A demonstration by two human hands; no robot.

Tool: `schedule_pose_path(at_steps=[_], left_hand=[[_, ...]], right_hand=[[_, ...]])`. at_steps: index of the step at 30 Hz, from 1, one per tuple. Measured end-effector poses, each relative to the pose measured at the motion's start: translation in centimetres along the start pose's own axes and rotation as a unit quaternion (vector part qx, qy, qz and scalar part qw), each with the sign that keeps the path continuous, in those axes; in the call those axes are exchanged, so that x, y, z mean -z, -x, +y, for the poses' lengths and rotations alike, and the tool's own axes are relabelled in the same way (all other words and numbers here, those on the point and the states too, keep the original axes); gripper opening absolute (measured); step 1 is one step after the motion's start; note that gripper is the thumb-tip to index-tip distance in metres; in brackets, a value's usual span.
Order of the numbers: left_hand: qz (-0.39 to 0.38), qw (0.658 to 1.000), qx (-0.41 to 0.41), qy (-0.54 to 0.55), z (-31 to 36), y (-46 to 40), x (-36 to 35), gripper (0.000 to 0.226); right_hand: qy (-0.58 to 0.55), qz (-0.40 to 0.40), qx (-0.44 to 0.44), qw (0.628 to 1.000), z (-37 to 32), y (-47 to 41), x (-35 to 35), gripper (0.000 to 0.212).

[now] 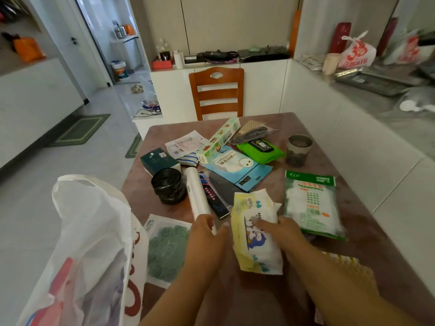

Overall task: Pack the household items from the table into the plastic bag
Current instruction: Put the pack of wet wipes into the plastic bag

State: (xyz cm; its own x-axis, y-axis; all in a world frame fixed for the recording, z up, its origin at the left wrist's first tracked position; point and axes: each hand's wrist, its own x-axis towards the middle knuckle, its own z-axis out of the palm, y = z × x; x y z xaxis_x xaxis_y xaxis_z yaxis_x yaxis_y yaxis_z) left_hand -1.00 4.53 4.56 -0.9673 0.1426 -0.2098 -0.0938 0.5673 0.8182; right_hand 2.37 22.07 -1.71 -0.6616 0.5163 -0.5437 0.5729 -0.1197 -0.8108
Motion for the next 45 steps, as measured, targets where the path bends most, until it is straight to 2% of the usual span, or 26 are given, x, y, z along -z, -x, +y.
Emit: schedule_pose_path(at_steps=[3,6,7,11,15,18,21,23,25,28,31,33,35,36,38,41,45], left_hand=[[-0.013,1.000,0.015,-0.019,-0.3,0.6,0.0,0.021],[-0.009,0.999,0.031,-0.015,-0.6,1.2,1.4,0.015],[-0.002,0.999,0.033,-0.017,-0.8,1.3,2.0,0.018],[0.036,0.998,0.043,-0.022,-1.4,2.1,5.0,0.016],[0.092,0.994,0.054,0.000,-1.9,3.6,8.1,0.013],[0.117,0.991,0.056,0.011,-2.4,5.0,10.4,0.012],[0.155,0.986,0.051,-0.019,-2.8,6.6,13.6,0.016],[0.194,0.976,0.042,-0.087,-3.2,7.4,16.4,0.019],[0.192,0.964,0.050,-0.179,-4.0,8.1,19.5,0.018],[0.093,0.928,0.103,-0.345,-6.3,7.7,23.8,0.027],[-0.038,0.906,0.163,-0.389,-9.3,6.6,26.6,0.034],[-0.062,0.916,0.149,-0.369,-10.5,6.2,27.3,0.034],[-0.040,0.940,0.159,-0.300,-11.1,6.1,27.9,0.039],[-0.033,0.949,0.146,-0.277,-11.3,6.2,27.9,0.047],[-0.012,0.964,0.116,-0.238,-11.8,6.3,27.9,0.055],[0.080,0.981,0.128,-0.118,-12.8,5.9,28.0,0.039],[0.095,0.988,0.118,-0.005,-13.3,5.0,28.3,0.021]], right_hand=[[0.002,0.023,-0.014,1.000,-0.1,-1.7,-0.8,0.088],[-0.046,0.047,-0.048,0.997,-0.4,-2.0,-2.0,0.119],[-0.049,0.048,-0.061,0.996,-0.5,-2.3,-2.4,0.118],[-0.065,0.006,-0.113,0.991,-1.0,-3.1,-3.0,0.080],[-0.049,-0.008,-0.120,0.992,-1.5,-2.4,-3.8,0.084],[-0.060,0.026,-0.087,0.994,-2.6,-0.1,-4.2,0.091],[-0.110,0.042,-0.043,0.992,-4.0,3.0,-4.0,0.083],[-0.163,-0.010,0.006,0.987,-5.5,5.9,-4.5,0.082],[-0.202,-0.117,0.054,0.971,-6.9,9.2,-5.9,0.079],[-0.218,-0.288,0.064,0.930,-8.8,13.7,-9.3,0.057],[-0.196,-0.382,0.038,0.902,-9.9,17.2,-14.0,0.045],[-0.172,-0.403,0.025,0.899,-10.0,18.5,-16.8,0.031],[-0.164,-0.413,0.015,0.896,-9.6,19.0,-19.2,0.010],[-0.162,-0.409,0.011,0.898,-9.5,19.0,-20.1,0.009],[-0.152,-0.393,0.004,0.907,-9.0,18.5,-21.7,0.019],[-0.125,-0.357,-0.014,0.925,-8.2,17.2,-23.4,0.035],[-0.102,-0.327,-0.039,0.938,-7.6,16.0,-25.2,0.032]])
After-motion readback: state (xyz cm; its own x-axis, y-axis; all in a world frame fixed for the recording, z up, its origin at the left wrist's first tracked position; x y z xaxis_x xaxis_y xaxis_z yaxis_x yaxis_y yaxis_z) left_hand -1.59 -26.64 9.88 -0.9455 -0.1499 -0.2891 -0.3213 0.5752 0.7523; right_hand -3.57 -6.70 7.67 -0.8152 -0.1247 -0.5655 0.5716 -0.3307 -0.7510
